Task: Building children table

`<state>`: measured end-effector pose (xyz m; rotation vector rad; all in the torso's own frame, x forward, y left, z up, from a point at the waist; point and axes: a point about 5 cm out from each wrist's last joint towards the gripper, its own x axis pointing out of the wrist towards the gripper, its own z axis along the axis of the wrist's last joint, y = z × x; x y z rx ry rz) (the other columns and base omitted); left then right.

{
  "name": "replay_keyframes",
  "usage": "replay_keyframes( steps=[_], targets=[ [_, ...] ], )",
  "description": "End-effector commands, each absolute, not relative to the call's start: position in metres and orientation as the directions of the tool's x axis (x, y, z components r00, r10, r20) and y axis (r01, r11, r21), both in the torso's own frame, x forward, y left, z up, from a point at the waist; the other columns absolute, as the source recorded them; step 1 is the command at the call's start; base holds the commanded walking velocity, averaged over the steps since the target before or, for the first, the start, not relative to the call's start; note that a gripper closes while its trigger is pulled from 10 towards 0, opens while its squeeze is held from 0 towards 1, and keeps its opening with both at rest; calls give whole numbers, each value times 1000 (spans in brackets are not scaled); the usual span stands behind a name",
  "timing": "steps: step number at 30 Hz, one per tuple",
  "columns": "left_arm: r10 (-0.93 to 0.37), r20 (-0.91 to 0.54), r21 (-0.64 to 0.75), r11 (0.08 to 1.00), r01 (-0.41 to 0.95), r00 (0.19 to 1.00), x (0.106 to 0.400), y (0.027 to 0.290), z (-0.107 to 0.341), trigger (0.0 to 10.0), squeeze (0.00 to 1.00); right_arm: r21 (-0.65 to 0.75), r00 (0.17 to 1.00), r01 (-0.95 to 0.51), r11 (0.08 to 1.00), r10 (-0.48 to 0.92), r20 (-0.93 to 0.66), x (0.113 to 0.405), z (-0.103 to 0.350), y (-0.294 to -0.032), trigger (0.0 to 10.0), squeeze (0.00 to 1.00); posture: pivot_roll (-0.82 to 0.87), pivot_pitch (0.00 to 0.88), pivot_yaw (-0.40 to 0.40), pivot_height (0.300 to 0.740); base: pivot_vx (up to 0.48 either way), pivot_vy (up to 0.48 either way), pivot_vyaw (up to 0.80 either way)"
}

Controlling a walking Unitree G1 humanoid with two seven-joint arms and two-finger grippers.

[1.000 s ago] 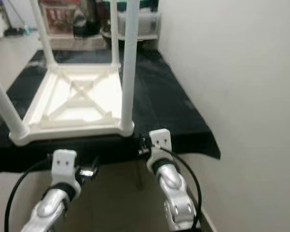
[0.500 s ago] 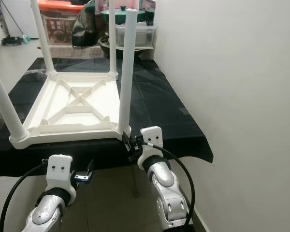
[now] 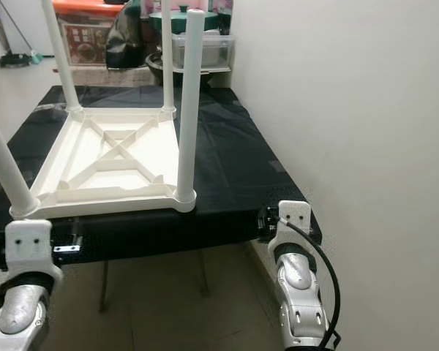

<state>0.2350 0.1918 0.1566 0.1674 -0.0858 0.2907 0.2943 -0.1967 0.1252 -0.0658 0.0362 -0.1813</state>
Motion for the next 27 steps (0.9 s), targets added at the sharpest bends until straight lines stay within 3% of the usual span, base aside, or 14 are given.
replay_keyframes(
  steps=[1, 27],
  targets=[
    [294, 98, 161, 938, -307, 951, 236, 195, 155, 10000, 0, -62, 982, 185, 981, -186, -19, 296, 126, -196, 10000, 0, 164, 0, -76, 740, 274, 0, 0],
    [319, 127, 137, 932, -335, 939, 239, 198, 159, 10000, 0, -36, 985, 171, 985, -170, 21, 314, 134, -191, 10000, 0, 173, 0, -78, 740, 305, 0, 0]
  ],
)
